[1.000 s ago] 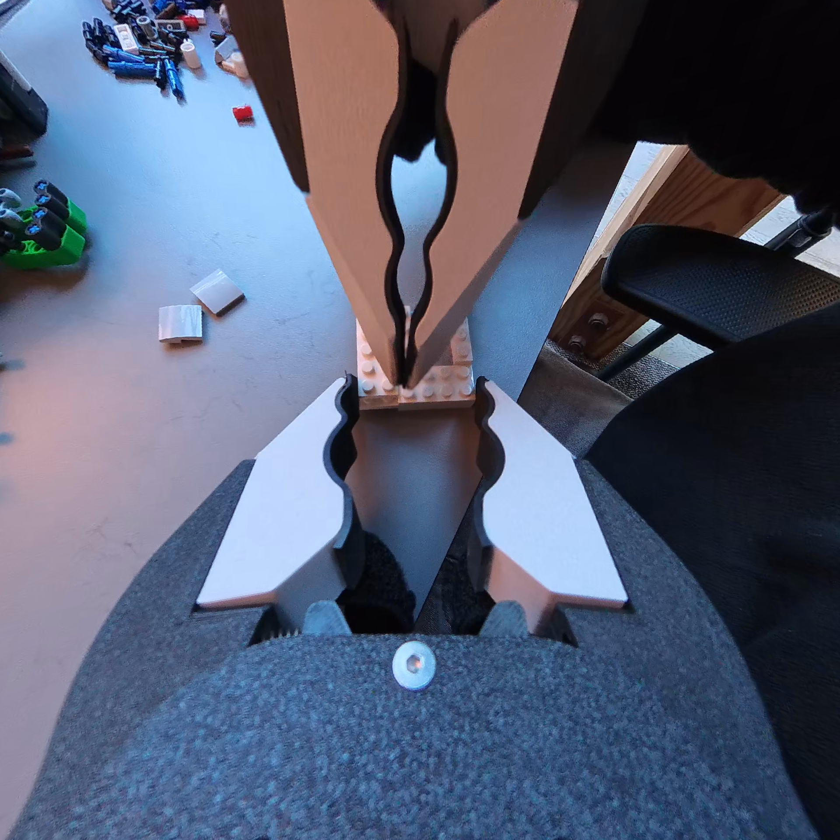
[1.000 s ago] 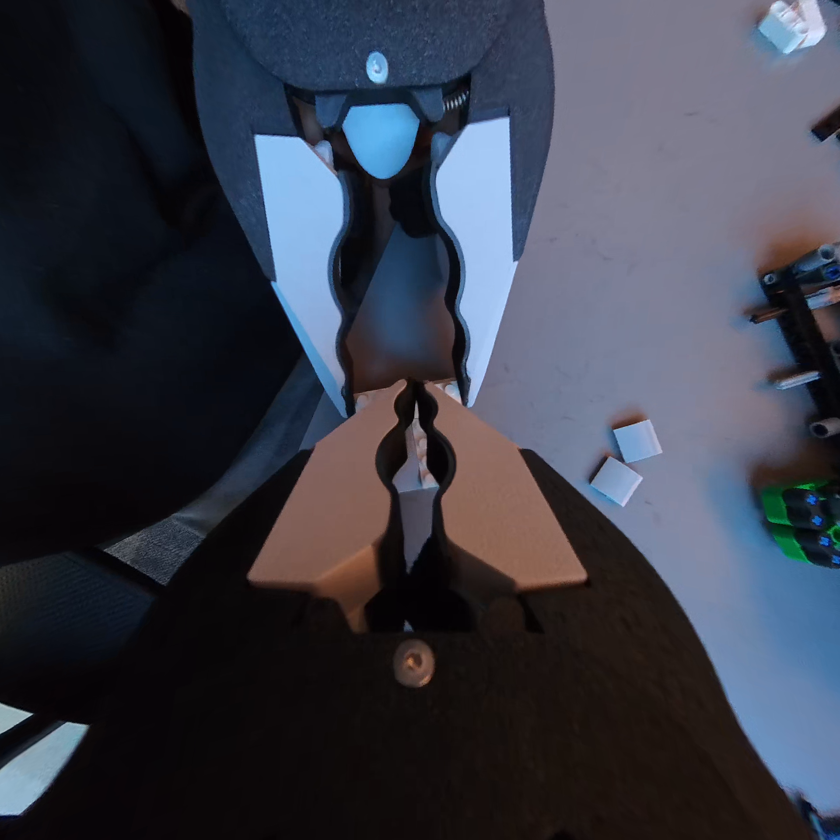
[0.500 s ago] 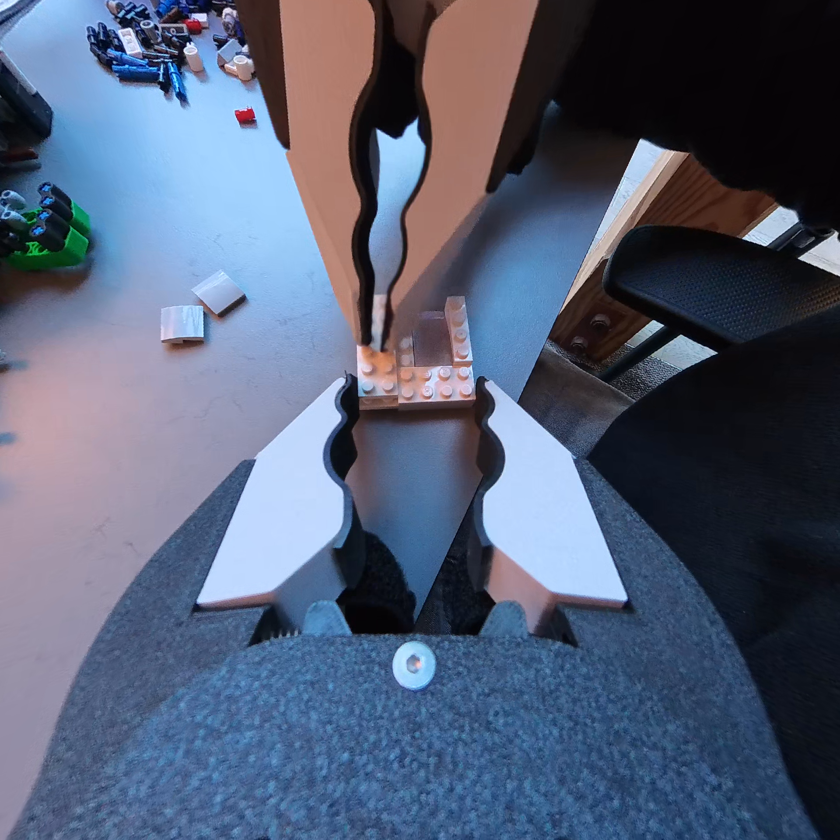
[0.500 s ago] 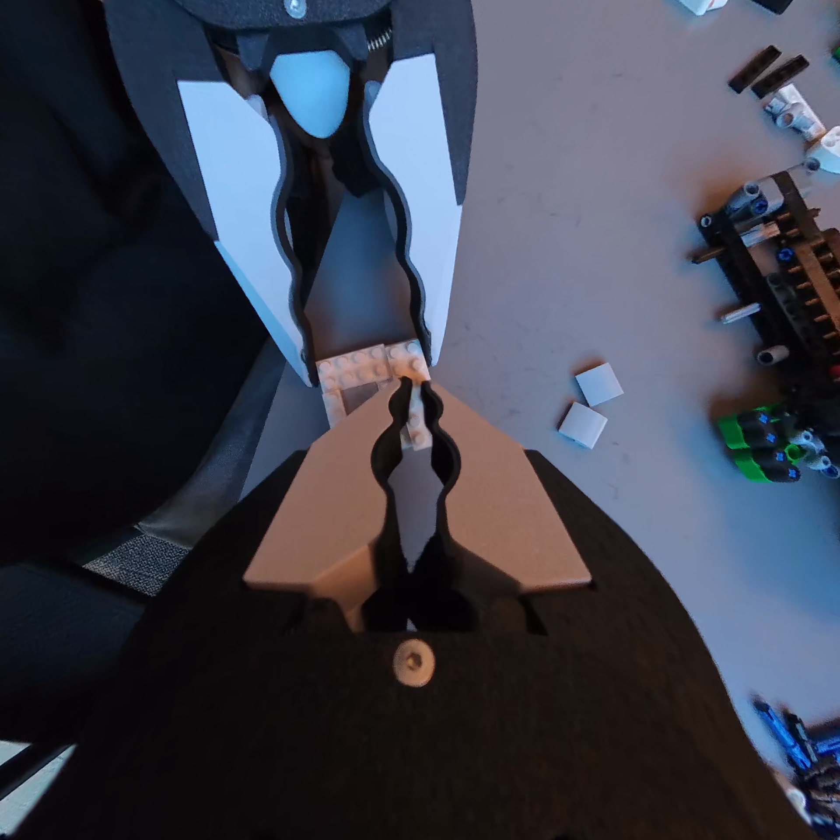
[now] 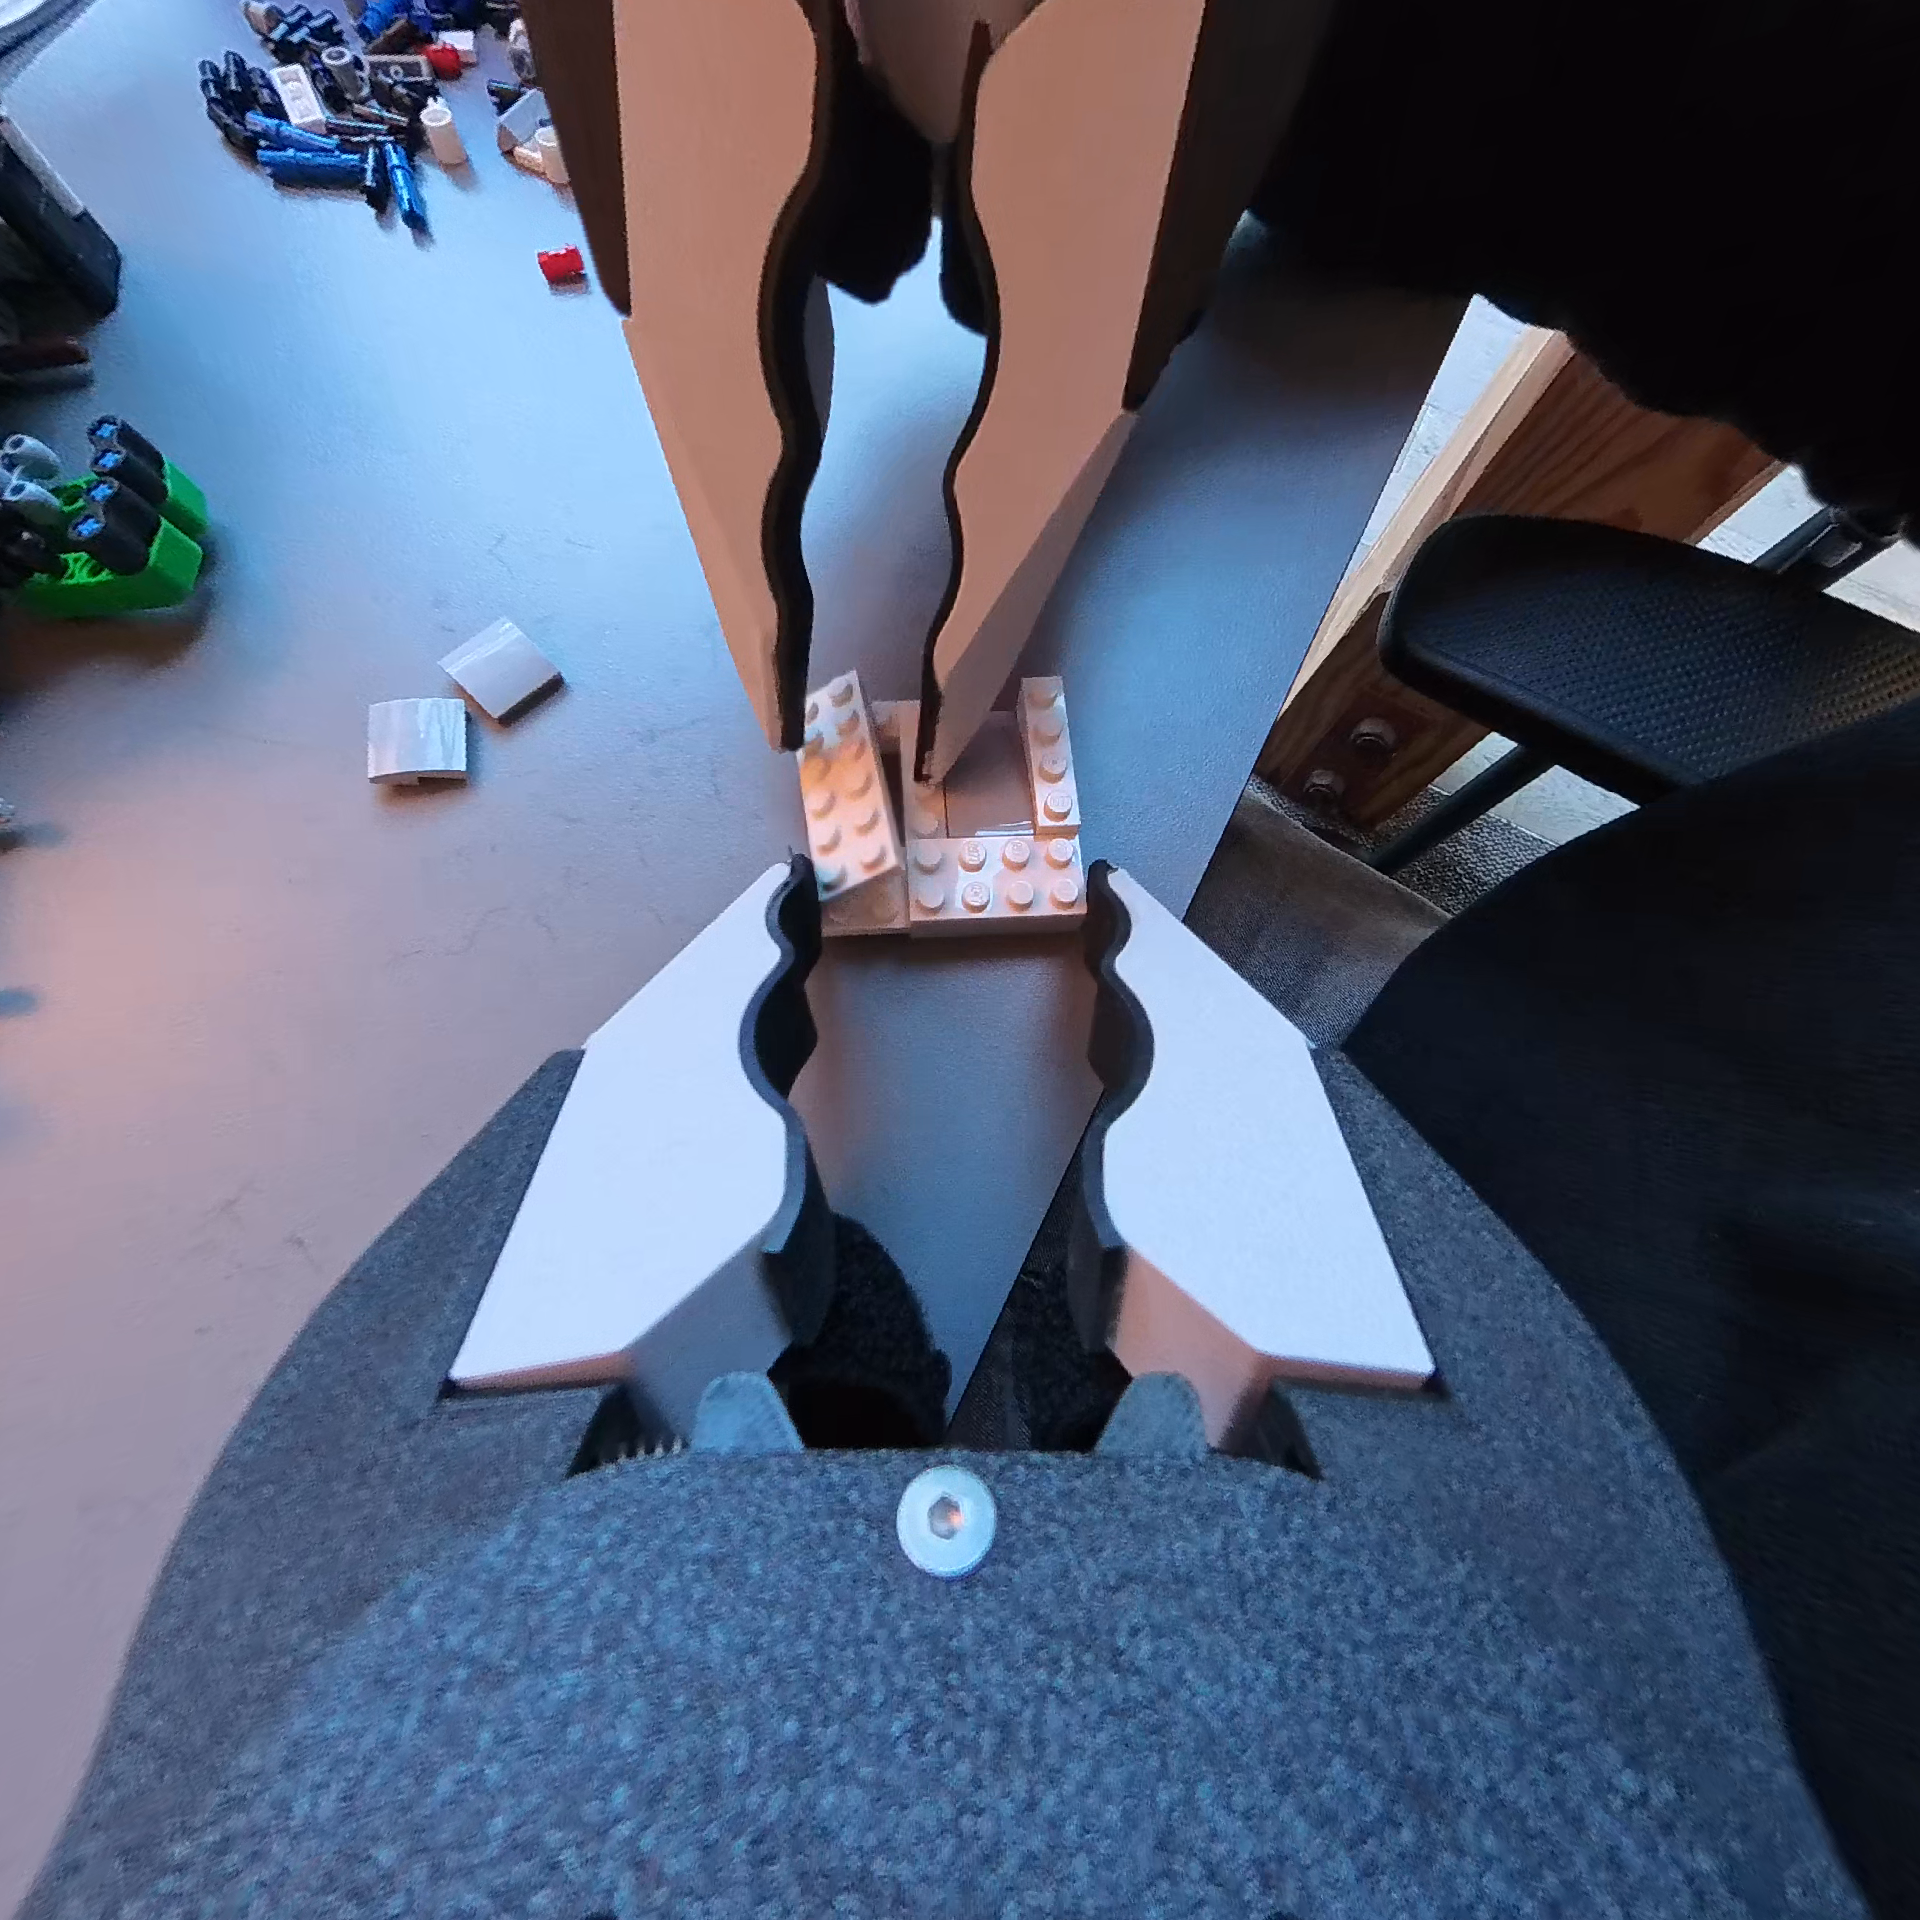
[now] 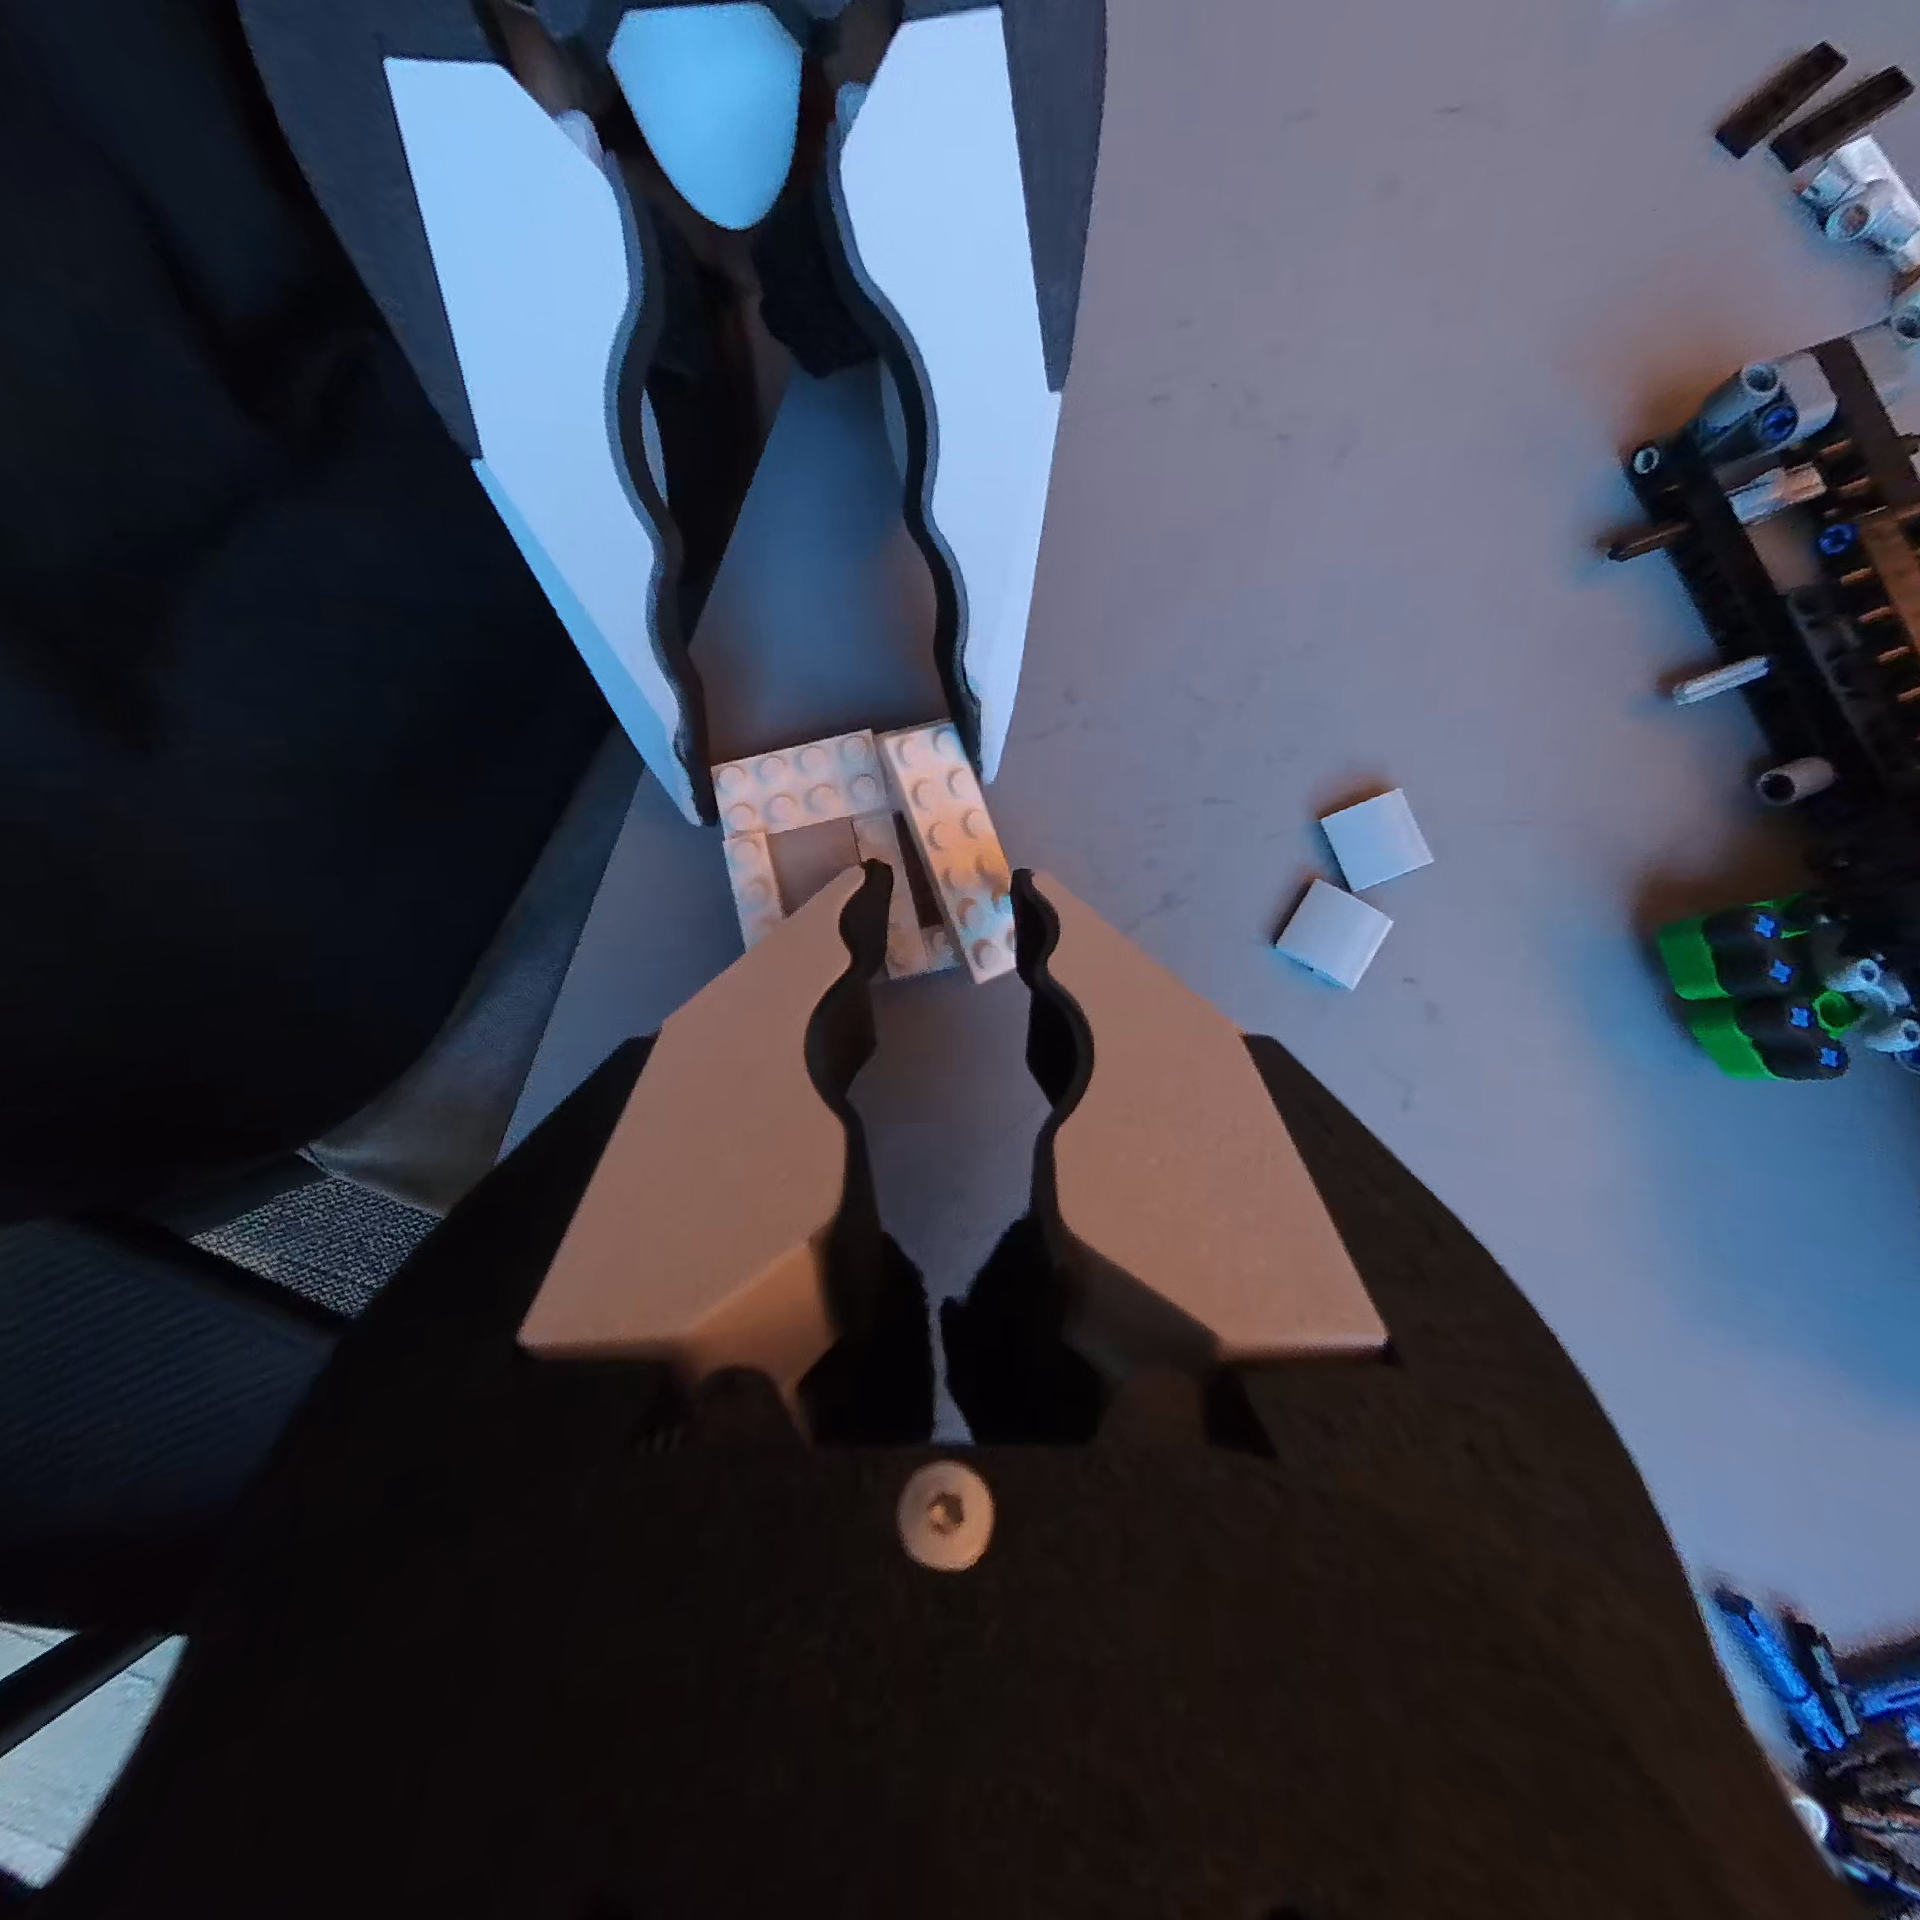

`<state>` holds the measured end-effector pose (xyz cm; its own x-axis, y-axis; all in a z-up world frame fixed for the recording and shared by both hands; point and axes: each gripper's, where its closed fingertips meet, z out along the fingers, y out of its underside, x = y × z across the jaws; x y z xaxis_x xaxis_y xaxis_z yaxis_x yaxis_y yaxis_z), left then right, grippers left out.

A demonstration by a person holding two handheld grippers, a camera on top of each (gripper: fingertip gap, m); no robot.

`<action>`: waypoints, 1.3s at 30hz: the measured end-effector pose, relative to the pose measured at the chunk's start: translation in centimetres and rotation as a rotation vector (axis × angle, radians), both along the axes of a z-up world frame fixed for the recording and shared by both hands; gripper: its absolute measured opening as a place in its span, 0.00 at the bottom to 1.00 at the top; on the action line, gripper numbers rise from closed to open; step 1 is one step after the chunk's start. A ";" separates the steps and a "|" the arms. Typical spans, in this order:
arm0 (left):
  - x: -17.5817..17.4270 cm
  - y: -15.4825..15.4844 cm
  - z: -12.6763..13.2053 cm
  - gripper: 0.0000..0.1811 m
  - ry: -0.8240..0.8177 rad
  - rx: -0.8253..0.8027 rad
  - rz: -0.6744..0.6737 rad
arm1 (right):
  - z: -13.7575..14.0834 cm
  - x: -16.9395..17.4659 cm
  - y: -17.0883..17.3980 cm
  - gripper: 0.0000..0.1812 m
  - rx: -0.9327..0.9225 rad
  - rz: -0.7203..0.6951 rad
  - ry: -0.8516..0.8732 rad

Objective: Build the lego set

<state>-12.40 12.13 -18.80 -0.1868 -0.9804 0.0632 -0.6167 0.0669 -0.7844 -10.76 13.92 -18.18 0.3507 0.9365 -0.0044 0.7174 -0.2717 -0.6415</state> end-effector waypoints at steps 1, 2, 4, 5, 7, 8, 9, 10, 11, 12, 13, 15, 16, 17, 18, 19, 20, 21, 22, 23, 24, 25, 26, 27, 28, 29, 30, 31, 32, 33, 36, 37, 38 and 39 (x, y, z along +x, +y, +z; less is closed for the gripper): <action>0.0 0.0 0.0 0.28 0.000 0.000 0.000 | 0.0 0.0 0.1 0.12 0.002 -0.001 0.003; 0.0 0.0 0.0 0.28 0.000 0.000 0.000 | 0.0 0.0 0.1 0.10 0.003 -0.001 0.002; 0.0 0.0 0.0 0.28 0.001 -0.001 0.000 | 0.0 -0.1 0.1 0.08 0.008 0.001 -0.003; 0.0 0.0 0.0 0.28 0.001 -0.001 0.000 | 0.1 -0.1 0.0 0.08 0.014 0.002 -0.011; 0.0 0.0 0.0 0.28 0.001 -0.001 0.001 | 0.1 -0.3 -0.1 0.08 0.026 0.006 -0.025; 0.0 0.0 0.0 0.28 0.001 -0.001 0.001 | 0.2 -0.4 -0.2 0.08 0.030 0.009 -0.027; 0.0 0.0 0.0 0.28 0.001 -0.001 0.001 | 0.3 -0.5 -0.3 0.08 0.029 0.012 -0.026; 0.0 0.0 0.0 0.28 0.001 -0.001 0.001 | 0.5 -0.6 -0.3 0.08 0.029 0.012 -0.027; 0.0 0.0 0.0 0.28 0.001 -0.002 0.001 | 0.6 -0.6 -0.3 0.08 0.033 0.010 -0.030; 0.0 0.0 0.0 0.28 0.001 -0.002 0.001 | 0.7 -0.8 -0.4 0.08 0.034 0.015 -0.025; 0.0 0.0 0.0 0.27 0.001 -0.002 0.001 | 0.9 -1.0 -0.5 0.08 0.036 0.020 -0.016; 0.0 0.0 0.0 0.27 0.000 -0.002 0.001 | 1.1 -1.2 -0.5 0.08 0.029 0.023 0.000; 0.0 0.0 0.0 0.28 0.000 -0.002 0.002 | 1.1 -1.4 -0.6 0.07 0.019 0.026 0.010; 0.0 0.0 0.0 0.28 0.000 -0.002 0.002 | 1.2 -1.7 -0.7 0.07 0.010 0.029 0.021; 0.0 0.0 0.0 0.28 0.000 -0.002 0.002 | 1.3 -2.1 -0.9 0.06 0.000 0.036 0.036; 0.0 0.0 0.0 0.27 0.000 -0.002 0.002 | 1.2 -2.4 -1.0 0.04 -0.013 0.044 0.048; 0.0 0.0 0.0 0.27 0.000 -0.002 0.002 | 1.1 -2.8 -1.1 0.04 -0.019 0.047 0.052; 0.0 0.0 0.0 0.27 0.001 -0.002 0.002 | 0.9 -2.9 -1.0 0.04 -0.016 0.047 0.046; 0.0 0.0 0.0 0.28 0.001 -0.002 0.002 | 0.6 -3.0 -0.9 0.03 -0.010 0.047 0.033; 0.0 -0.1 0.0 0.27 0.000 -0.002 0.001 | 0.5 -3.0 -0.7 0.01 0.004 0.044 0.029; 0.0 -0.1 0.0 0.27 0.000 -0.002 0.001 | 0.5 -3.0 -0.4 0.00 0.024 0.033 0.030; 0.0 -0.1 0.0 0.27 0.000 -0.002 0.001 | 0.5 -3.0 -0.3 0.00 0.031 0.026 0.029; 0.0 -0.1 0.0 0.28 0.000 -0.002 0.001 | 0.5 -3.0 -0.3 0.00 0.024 0.021 0.036; 0.0 -0.1 0.0 0.28 -0.001 -0.001 0.001 | 0.5 -3.0 -0.3 0.00 0.009 0.012 0.041; 0.0 -0.1 0.0 0.28 -0.001 -0.001 0.001 | 0.5 -3.1 -0.3 0.00 -0.004 0.005 0.048; 0.0 -0.1 0.0 0.27 -0.001 -0.001 0.001 | 0.5 -3.0 -0.3 0.00 -0.007 0.002 0.052; 0.0 -0.1 0.0 0.28 -0.001 -0.001 0.002 | 0.5 -3.0 -0.2 0.00 -0.007 0.000 0.054; 0.0 -0.1 0.0 0.28 -0.001 -0.002 0.002 | 0.5 -3.0 -0.2 0.00 -0.006 -0.001 0.055; 0.0 -0.1 0.0 0.27 -0.001 -0.002 0.002 | 0.5 -2.9 -0.2 0.00 -0.001 -0.001 0.048; 0.0 -0.1 0.0 0.28 -0.001 -0.002 0.003 | 0.5 -2.7 -0.2 0.00 0.010 -0.001 0.036; 0.0 -0.1 0.0 0.28 -0.001 -0.001 0.004 | 0.5 -2.6 -0.1 0.00 0.049 0.010 0.014; 0.0 -0.1 0.0 0.28 -0.001 -0.001 0.003 | 0.5 -2.7 -0.2 0.00 0.061 0.015 0.006; 0.0 -0.1 0.0 0.28 0.000 -0.002 0.003 | 0.4 -2.7 -0.2 0.00 0.072 0.018 -0.002; 0.0 -0.1 0.0 0.27 0.000 -0.003 0.004 | 0.4 -2.8 -0.2 0.00 0.079 0.019 -0.009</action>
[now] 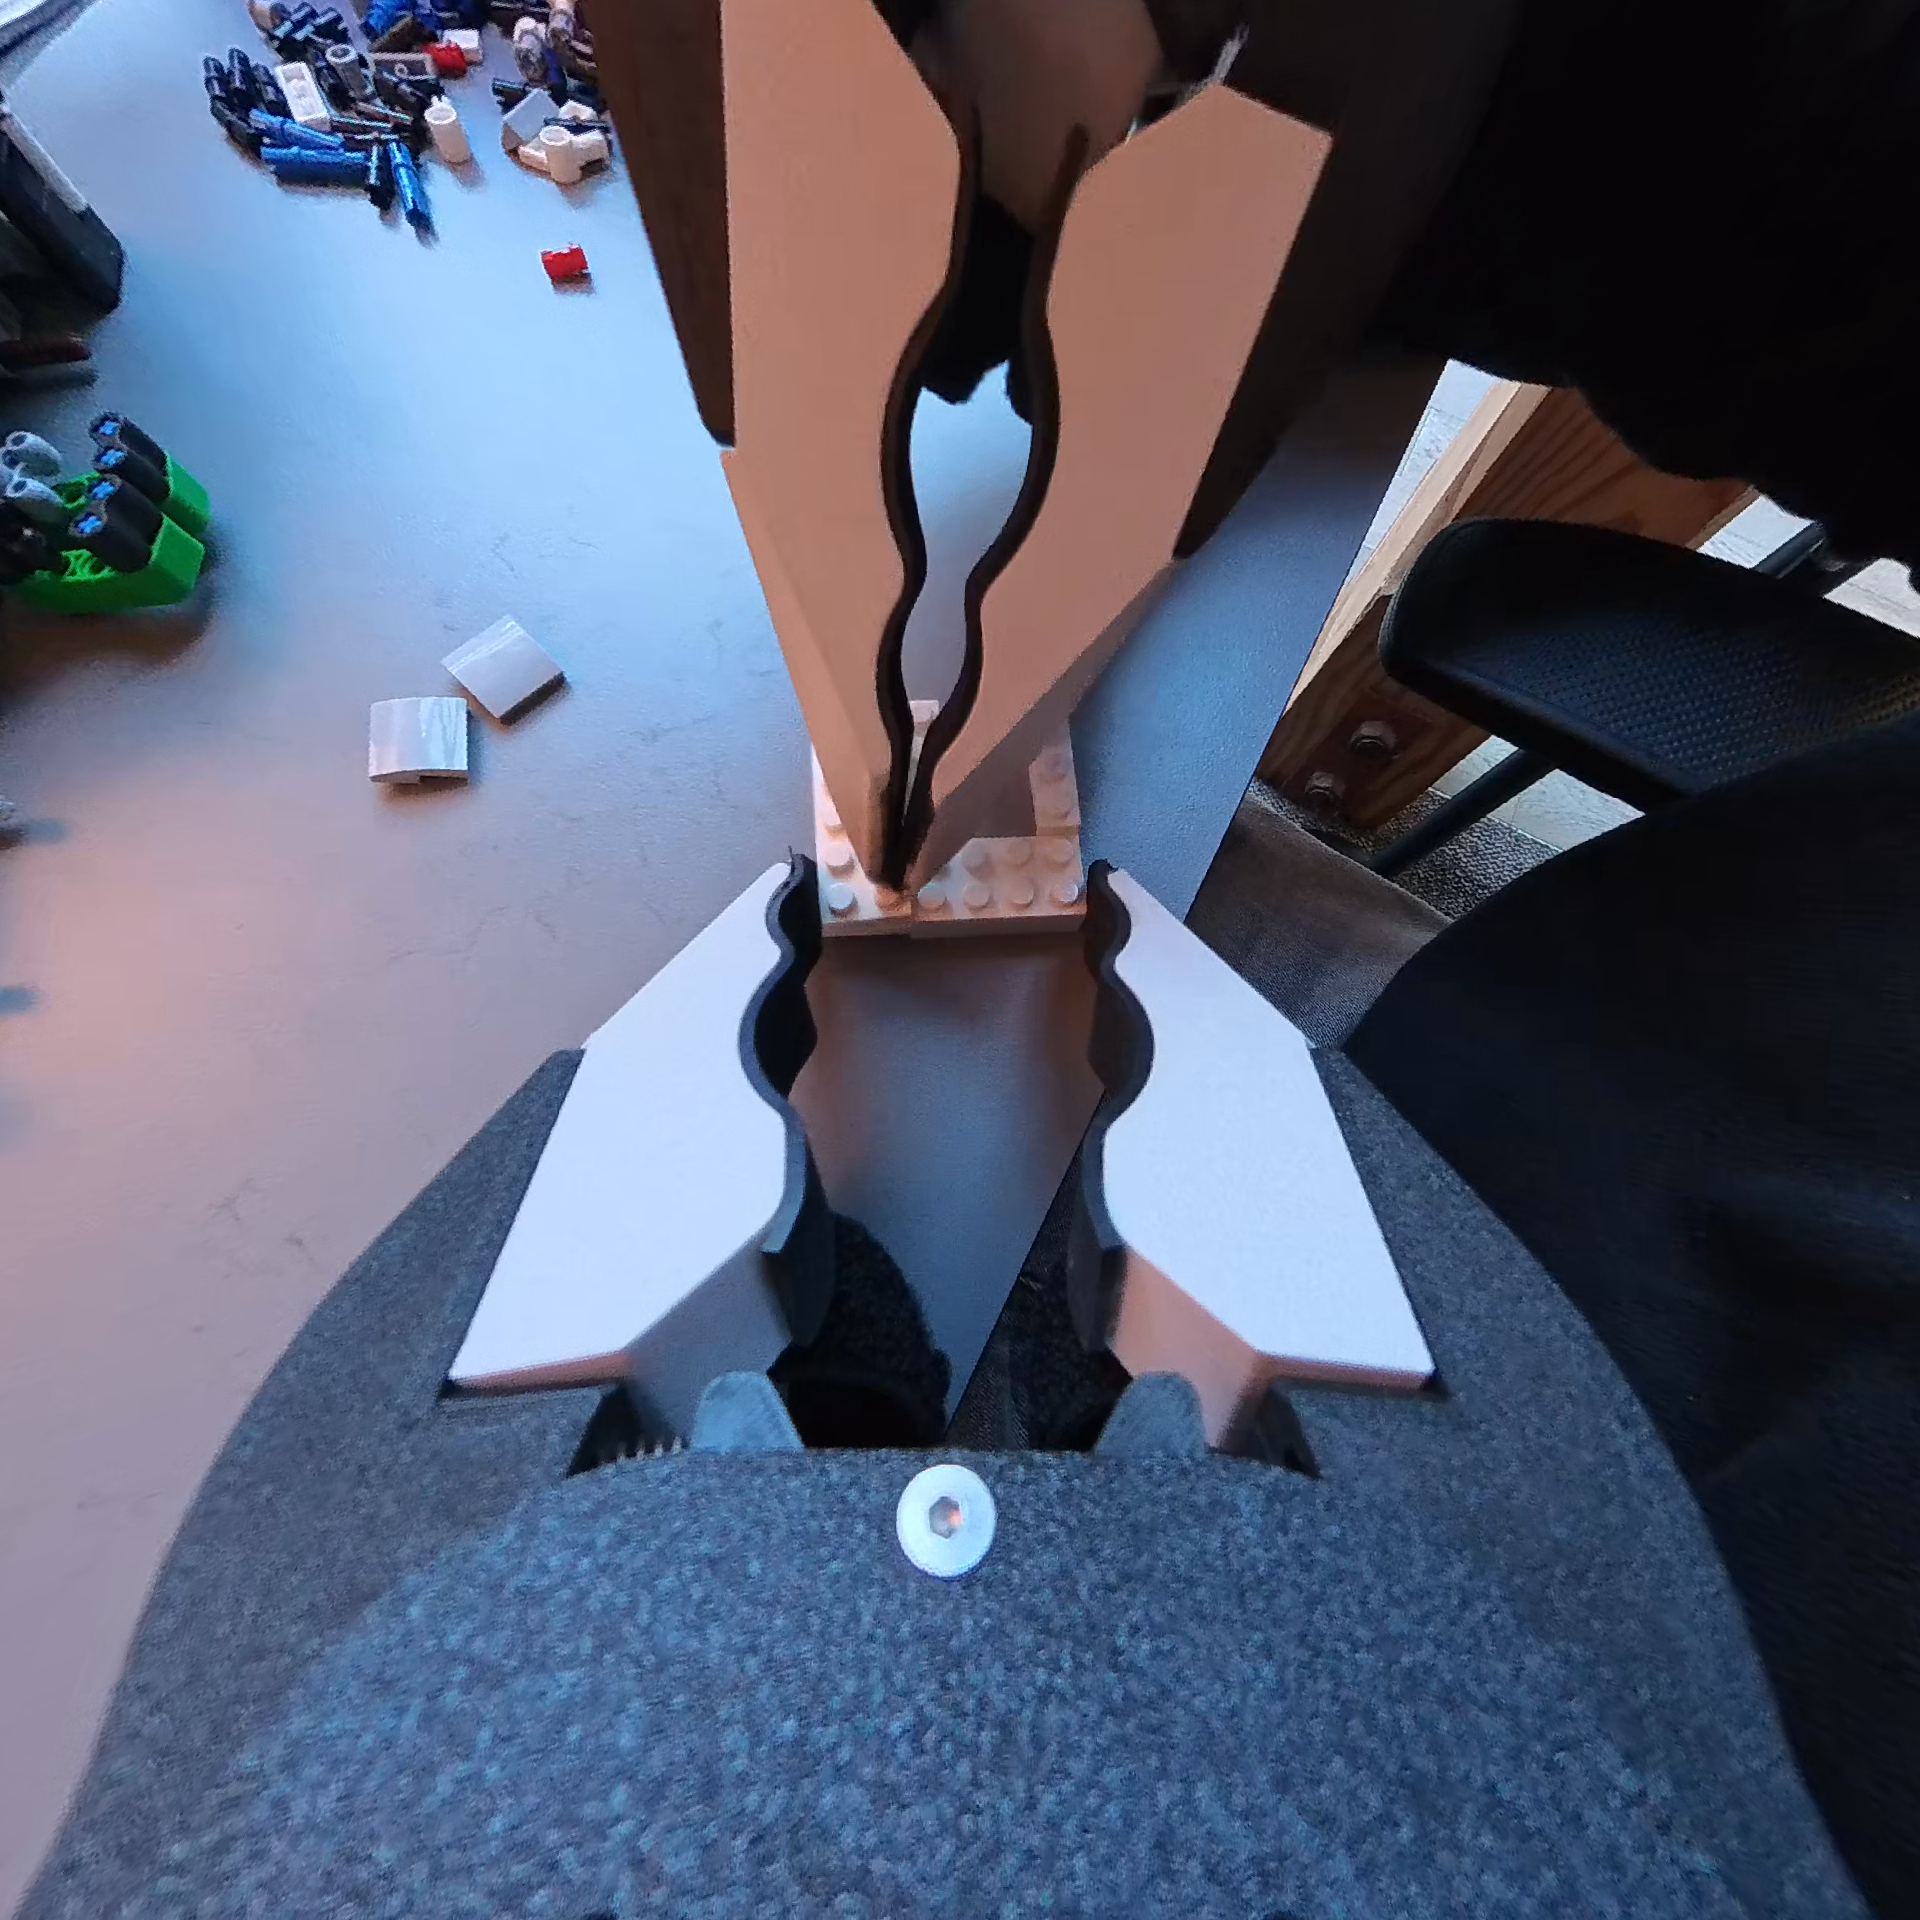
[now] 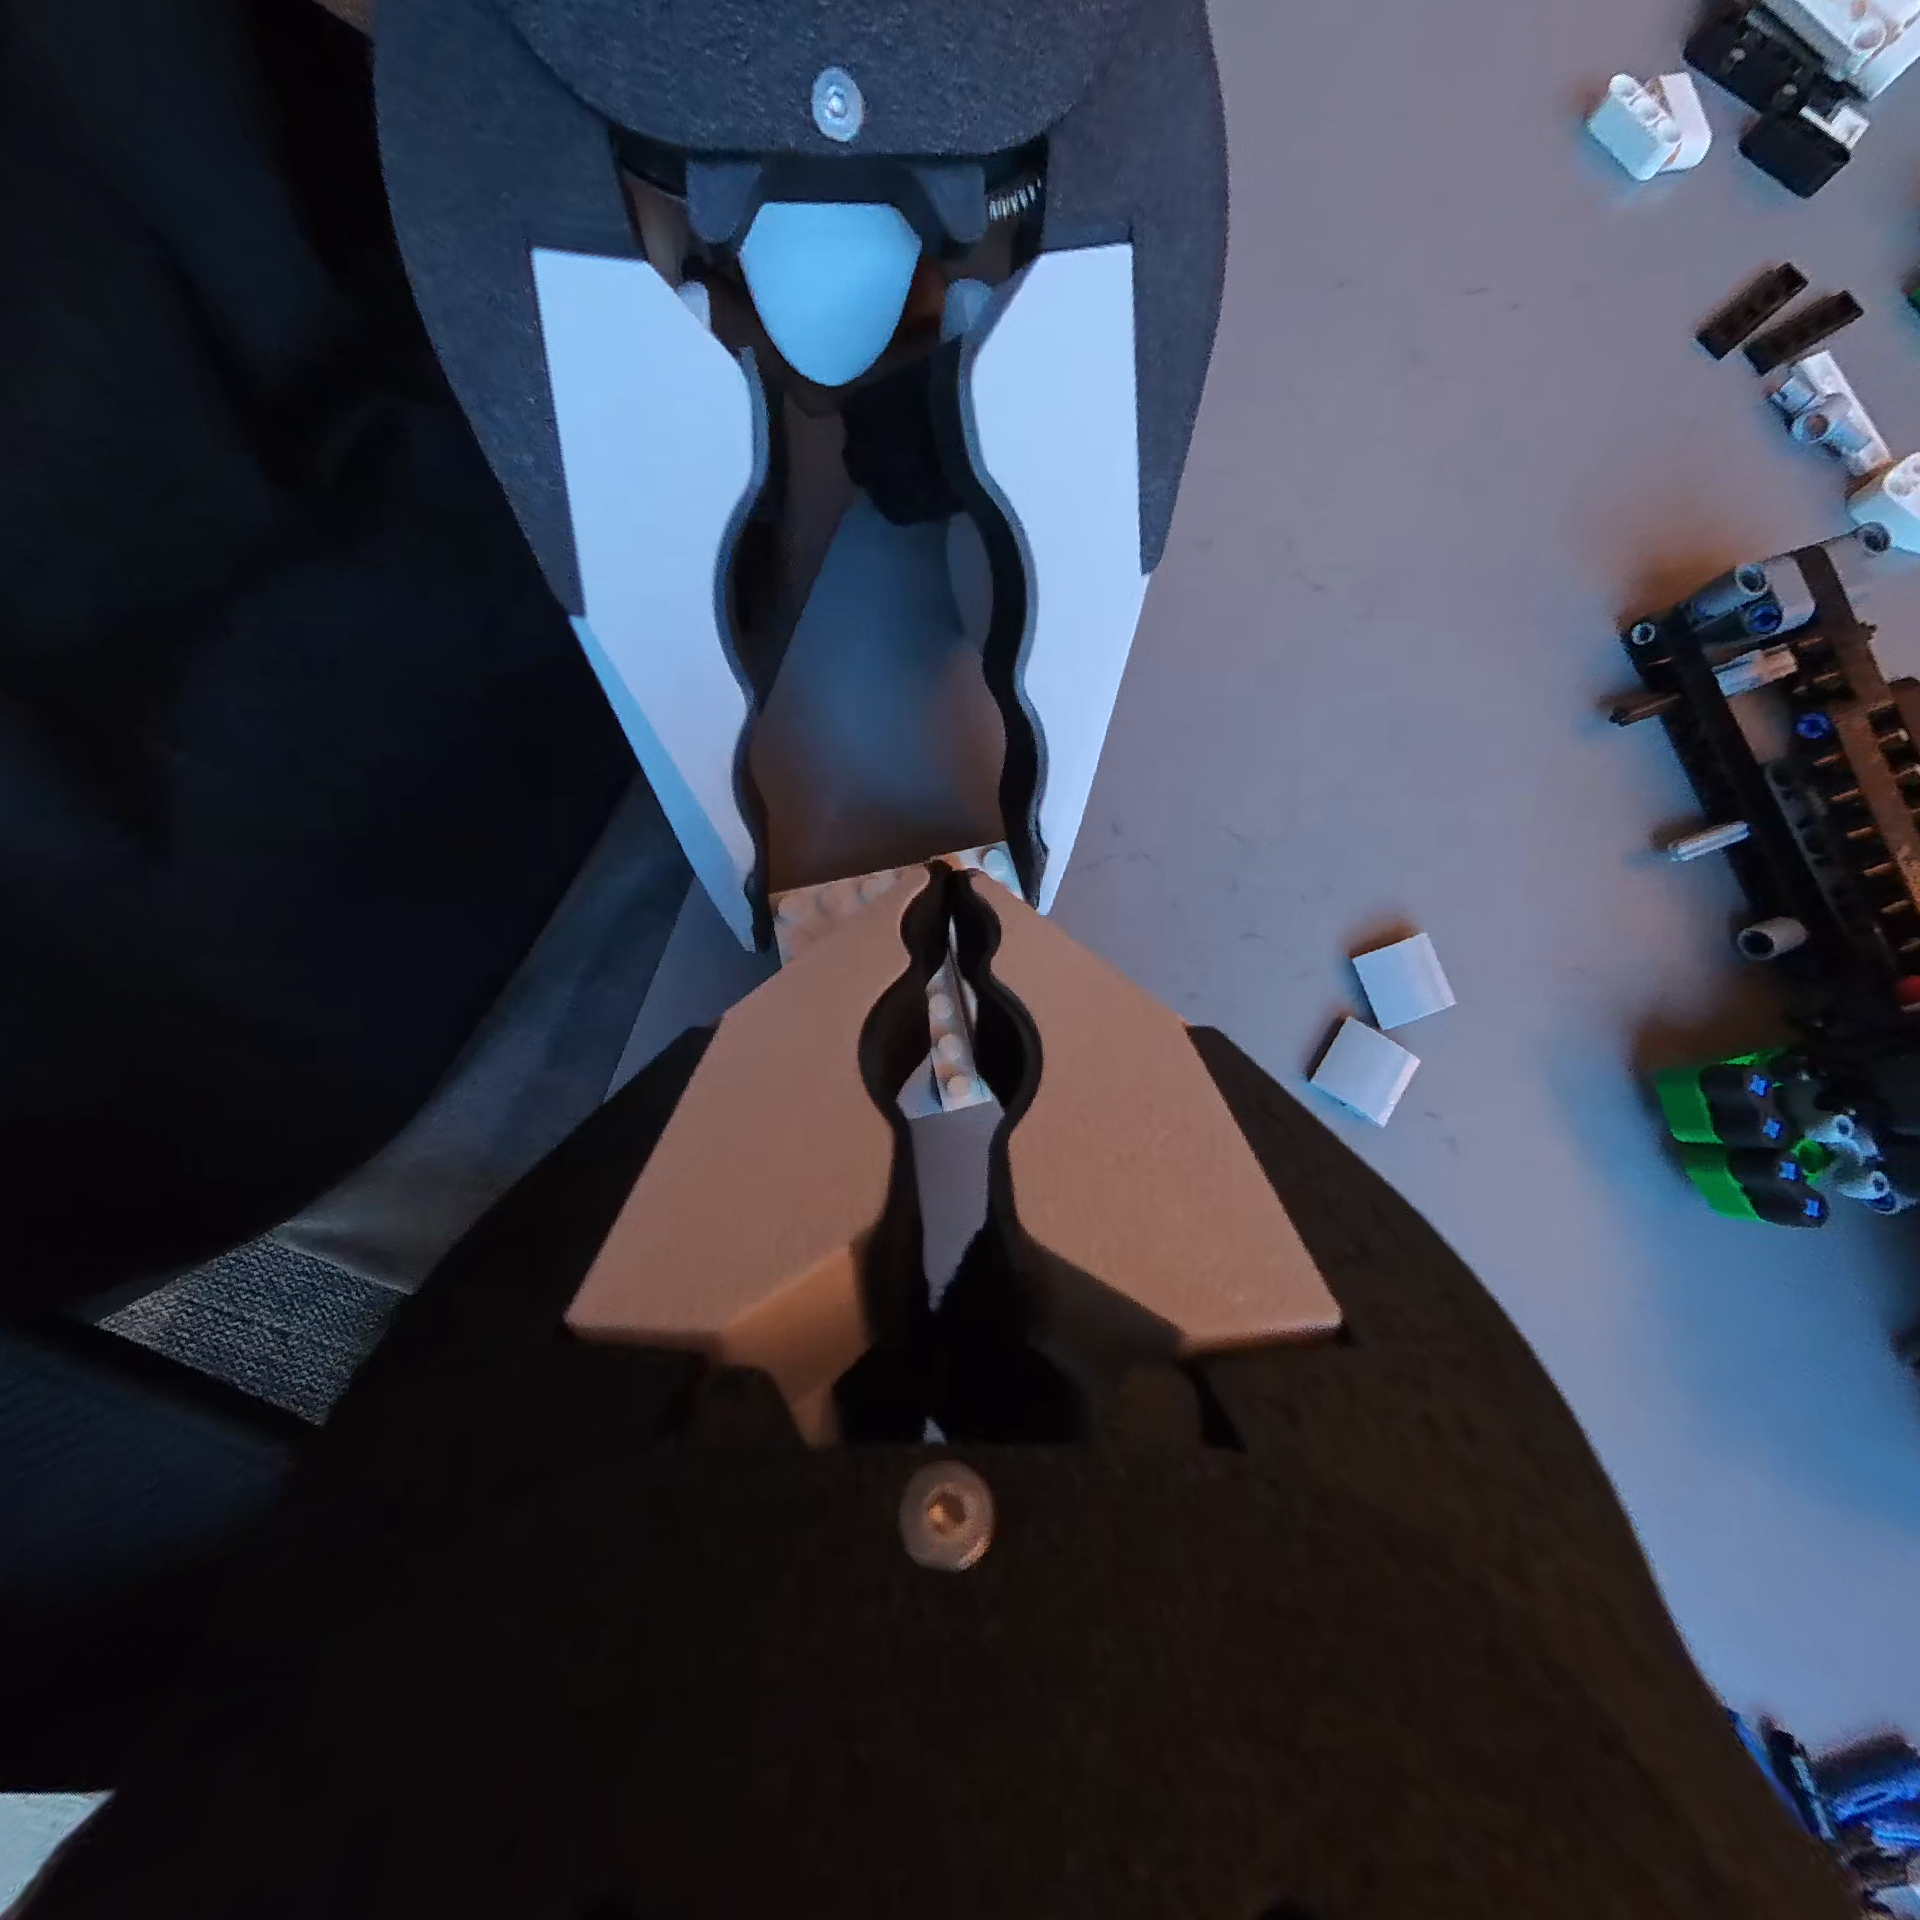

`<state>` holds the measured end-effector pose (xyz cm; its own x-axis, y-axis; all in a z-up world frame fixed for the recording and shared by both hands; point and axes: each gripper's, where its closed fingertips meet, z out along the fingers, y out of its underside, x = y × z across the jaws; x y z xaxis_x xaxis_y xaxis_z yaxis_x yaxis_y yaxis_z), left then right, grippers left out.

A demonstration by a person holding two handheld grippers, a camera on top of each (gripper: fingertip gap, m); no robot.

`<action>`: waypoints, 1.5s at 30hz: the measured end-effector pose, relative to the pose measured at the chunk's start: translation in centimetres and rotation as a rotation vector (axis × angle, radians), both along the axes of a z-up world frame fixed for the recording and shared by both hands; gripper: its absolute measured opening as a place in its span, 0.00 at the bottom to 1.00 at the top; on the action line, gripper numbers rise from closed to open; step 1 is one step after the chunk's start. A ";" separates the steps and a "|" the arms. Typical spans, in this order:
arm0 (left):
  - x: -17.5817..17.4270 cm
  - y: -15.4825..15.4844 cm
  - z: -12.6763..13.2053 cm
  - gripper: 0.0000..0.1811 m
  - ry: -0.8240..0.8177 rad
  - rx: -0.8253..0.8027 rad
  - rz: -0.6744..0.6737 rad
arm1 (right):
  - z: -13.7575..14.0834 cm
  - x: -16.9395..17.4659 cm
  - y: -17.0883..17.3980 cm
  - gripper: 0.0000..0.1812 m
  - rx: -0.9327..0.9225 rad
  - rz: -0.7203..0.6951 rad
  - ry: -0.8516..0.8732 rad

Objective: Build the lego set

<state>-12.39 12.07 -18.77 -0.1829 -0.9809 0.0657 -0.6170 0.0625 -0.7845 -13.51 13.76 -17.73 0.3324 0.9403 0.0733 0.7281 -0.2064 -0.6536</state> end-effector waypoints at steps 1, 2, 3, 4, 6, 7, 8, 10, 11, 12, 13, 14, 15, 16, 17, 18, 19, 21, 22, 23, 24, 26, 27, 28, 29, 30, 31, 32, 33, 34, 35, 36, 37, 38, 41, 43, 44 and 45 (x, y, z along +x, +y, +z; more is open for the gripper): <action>0.0 0.0 0.0 0.27 0.001 -0.002 0.001 | 0.0 0.0 0.0 0.00 -0.001 -0.006 -0.004; 0.0 0.0 0.0 0.28 0.001 -0.003 0.002 | 0.0 0.0 0.0 0.00 -0.007 -0.014 -0.006; 0.0 0.0 0.0 0.27 0.001 -0.004 0.003 | 0.0 0.0 0.0 0.00 -0.011 -0.022 -0.011; 0.0 0.0 0.0 0.27 0.001 -0.003 0.004 | 0.0 0.1 0.0 0.00 -0.011 -0.029 -0.015; 0.1 0.1 0.0 0.28 0.000 -0.001 0.010 | -0.2 0.2 0.1 0.00 0.005 -0.035 -0.034; 0.1 0.1 0.0 0.28 -0.001 0.000 0.010 | -0.1 0.1 0.1 0.00 0.013 -0.037 -0.038; 0.1 0.1 0.0 0.28 -0.002 -0.001 0.011 | -0.2 0.1 0.1 0.00 0.021 -0.041 -0.043; 0.1 0.1 0.0 0.28 -0.002 -0.002 0.012 | -0.2 0.1 0.1 0.00 0.020 -0.053 -0.040; 0.1 0.1 0.0 0.28 -0.002 -0.001 0.012 | -0.2 0.1 0.1 0.00 0.008 -0.062 -0.031; 0.1 0.1 0.0 0.28 -0.002 0.001 0.012 | -0.2 0.1 0.1 0.00 -0.007 -0.069 -0.022; 0.1 0.1 0.0 0.28 -0.003 0.003 0.013 | -0.2 0.1 0.1 0.00 -0.025 -0.077 -0.012; 0.1 0.1 0.0 0.28 -0.003 0.006 0.014 | -0.2 0.1 0.1 0.00 -0.044 -0.087 -0.006; 0.1 0.2 0.0 0.28 -0.002 0.009 0.016 | -0.1 0.1 0.1 0.00 -0.058 -0.095 -0.007; 0.1 0.2 -0.1 0.28 -0.002 0.012 0.018 | -0.1 0.1 0.2 0.00 -0.060 -0.102 -0.010; 0.1 0.2 -0.1 0.28 -0.003 0.016 0.018 | 0.1 0.0 0.3 0.00 -0.048 -0.106 -0.008; 0.2 0.2 -0.1 0.28 -0.004 0.018 0.018 | 0.3 -0.1 0.4 0.00 -0.029 -0.106 -0.001; 0.2 0.2 -0.1 0.28 -0.004 0.018 0.018 | 0.5 -0.2 0.5 0.00 -0.019 -0.105 0.006; 0.2 0.2 -0.1 0.28 -0.004 0.018 0.017 | 0.3 -0.1 0.6 0.00 -0.030 -0.115 -0.004; 0.2 0.2 -0.1 0.28 -0.005 0.018 0.018 | 0.0 0.0 0.7 0.00 -0.041 -0.119 -0.011; 0.2 0.2 -0.1 0.28 -0.005 0.019 0.019 | -0.1 -0.1 0.6 0.00 -0.055 -0.115 0.001; 0.1 0.2 -0.1 0.28 -0.004 0.020 0.019 | -0.2 -0.3 0.6 0.00 -0.074 -0.119 0.017; 0.1 0.1 0.0 0.28 -0.008 0.010 0.018 | -0.3 -0.2 0.5 0.00 -0.153 -0.148 0.052; 0.1 0.1 0.0 0.28 -0.009 0.006 0.018 | -0.4 -0.2 0.5 0.00 -0.176 -0.157 0.067; 0.1 0.1 0.0 0.28 -0.009 0.009 0.019 | -0.4 -0.3 0.6 0.00 -0.190 -0.161 0.093; 0.1 0.1 0.0 0.28 -0.011 0.015 0.019 | -0.4 -0.3 0.6 0.00 -0.191 -0.161 0.102; 0.1 0.2 0.0 0.27 -0.011 0.022 0.022 | -0.3 -0.2 0.6 0.00 -0.174 -0.156 0.100; 0.1 0.2 -0.1 0.27 -0.009 0.030 0.021 | -0.3 -0.1 0.7 0.00 -0.145 -0.153 0.091; 0.1 0.3 -0.1 0.25 -0.008 0.044 0.025 | 0.0 0.1 0.7 0.00 -0.112 -0.153 0.099; 0.1 0.6 -0.1 0.12 -0.011 0.058 0.039 | 0.5 0.1 0.5 0.00 -0.100 -0.143 0.126; 0.1 0.4 0.0 0.08 -0.020 0.045 0.031 | 1.0 0.3 0.4 0.00 -0.101 -0.160 0.158; 0.2 0.1 0.1 0.10 -0.029 0.021 0.019 | 1.5 0.8 0.6 0.00 -0.092 -0.191 0.186; 0.2 -0.1 0.2 0.15 -0.033 0.002 0.012 | 1.8 1.2 0.6 0.00 -0.089 -0.215 0.204; 0.2 -0.1 0.2 0.19 -0.029 -0.001 0.014 | 2.1 1.8 0.7 0.00 -0.076 -0.246 0.220; 0.2 0.0 0.1 0.19 -0.022 0.006 0.019 | 2.5 2.4 0.7 0.00 -0.052 -0.283 0.239; 0.2 0.1 0.0 0.19 -0.016 0.016 0.022 | 3.5 4.9 0.6 0.00 0.020 -0.419 0.280; 0.3 0.0 0.1 0.19 -0.016 0.010 0.020 | 3.6 6.9 0.2 0.01 0.058 -0.530 0.292; 0.3 -0.1 0.1 0.19 -0.018 0.007 0.019 | 3.6 8.1 0.1 0.01 0.081 -0.599 0.288; 0.4 -0.1 0.1 0.19 -0.016 0.006 0.017 | 3.5 9.2 -0.2 0.01 0.094 -0.660 0.282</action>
<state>-11.99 11.97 -18.69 -0.1673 -0.9842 0.0572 -0.6050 0.0567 -0.7942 -4.28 13.57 -14.25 0.8470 0.5309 -0.0287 0.2718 -0.4788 -0.8348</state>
